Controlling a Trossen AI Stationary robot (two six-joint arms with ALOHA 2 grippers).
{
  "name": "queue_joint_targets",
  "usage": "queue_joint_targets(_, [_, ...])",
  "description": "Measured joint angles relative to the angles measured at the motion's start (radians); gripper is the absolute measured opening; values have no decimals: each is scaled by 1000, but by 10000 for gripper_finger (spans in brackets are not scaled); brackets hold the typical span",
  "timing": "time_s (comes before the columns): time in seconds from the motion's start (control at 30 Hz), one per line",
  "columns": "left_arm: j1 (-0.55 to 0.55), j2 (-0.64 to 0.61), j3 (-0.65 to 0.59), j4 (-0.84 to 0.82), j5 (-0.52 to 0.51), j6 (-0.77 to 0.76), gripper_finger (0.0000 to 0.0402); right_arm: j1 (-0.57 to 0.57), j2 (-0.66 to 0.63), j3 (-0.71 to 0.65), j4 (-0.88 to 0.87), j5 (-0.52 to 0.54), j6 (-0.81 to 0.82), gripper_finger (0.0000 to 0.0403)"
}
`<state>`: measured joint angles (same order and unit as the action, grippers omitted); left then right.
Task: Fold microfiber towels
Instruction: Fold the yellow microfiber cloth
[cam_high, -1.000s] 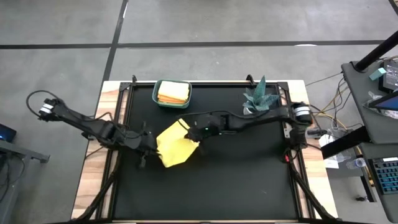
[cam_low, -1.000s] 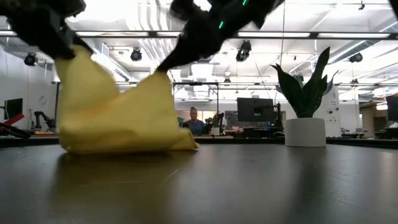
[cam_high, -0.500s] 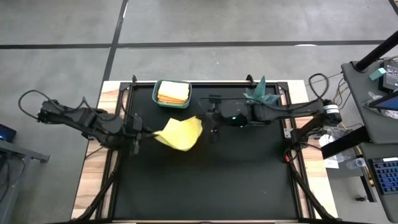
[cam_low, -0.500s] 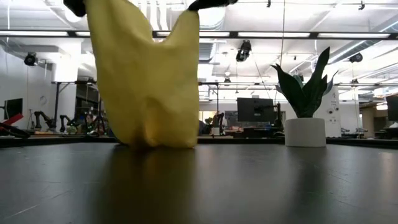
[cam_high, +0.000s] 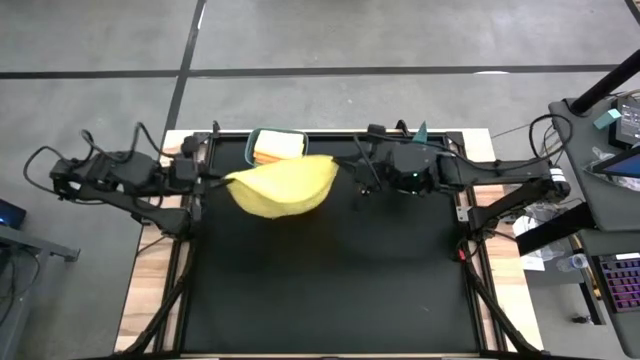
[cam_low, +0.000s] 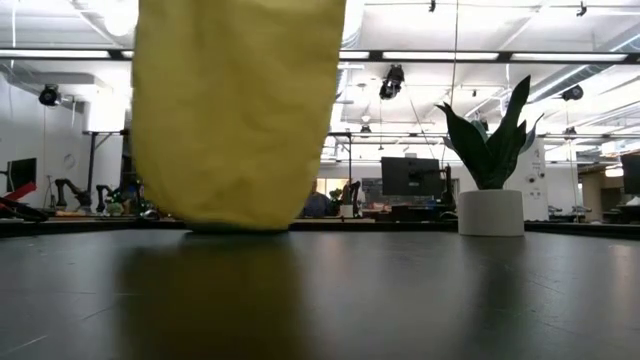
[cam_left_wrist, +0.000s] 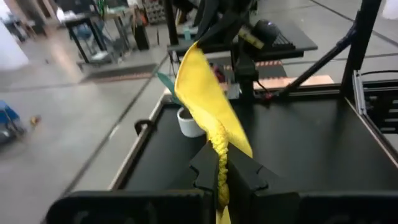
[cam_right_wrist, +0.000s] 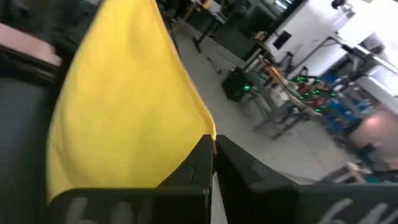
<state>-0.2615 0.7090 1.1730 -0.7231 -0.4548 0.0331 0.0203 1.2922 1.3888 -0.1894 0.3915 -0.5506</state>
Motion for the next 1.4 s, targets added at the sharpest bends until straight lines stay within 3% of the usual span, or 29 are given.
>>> queue_joint_targets(0.23, [31, 3, 5, -3, -163, 123, 0, -68, 10, -1, 59, 29, -93, 8])
queue_joint_targets(0.4, [51, -14, 0, -11, -159, 212, 0, -107, 5, -1, 61, 9, -85, 8])
queue_joint_targets(0.6, [50, -44, -66, -63, 56, 135, 0, -70, -8, -1, -81, -67, 14, 8])
queue_joint_targets(0.73, [50, -57, -161, -58, 261, 43, 0, -11, -5, -1, -242, -135, 121, 8])
queue_joint_targets(0.87, [43, -36, -293, -3, 393, -89, 0, 46, 17, -13, -360, -286, 293, 8])
queue_joint_targets(1.13, [-51, 83, -549, 261, 570, -321, 0, 147, 146, -91, -414, -519, 514, 8])
queue_joint_targets(1.23, [-93, 139, -595, 401, 604, -429, 0, 153, 223, -103, -413, -601, 564, 8])
queue_joint_targets(1.4, [-162, 256, -618, 429, 633, -568, 0, 154, 333, -103, -384, -722, 577, 8])
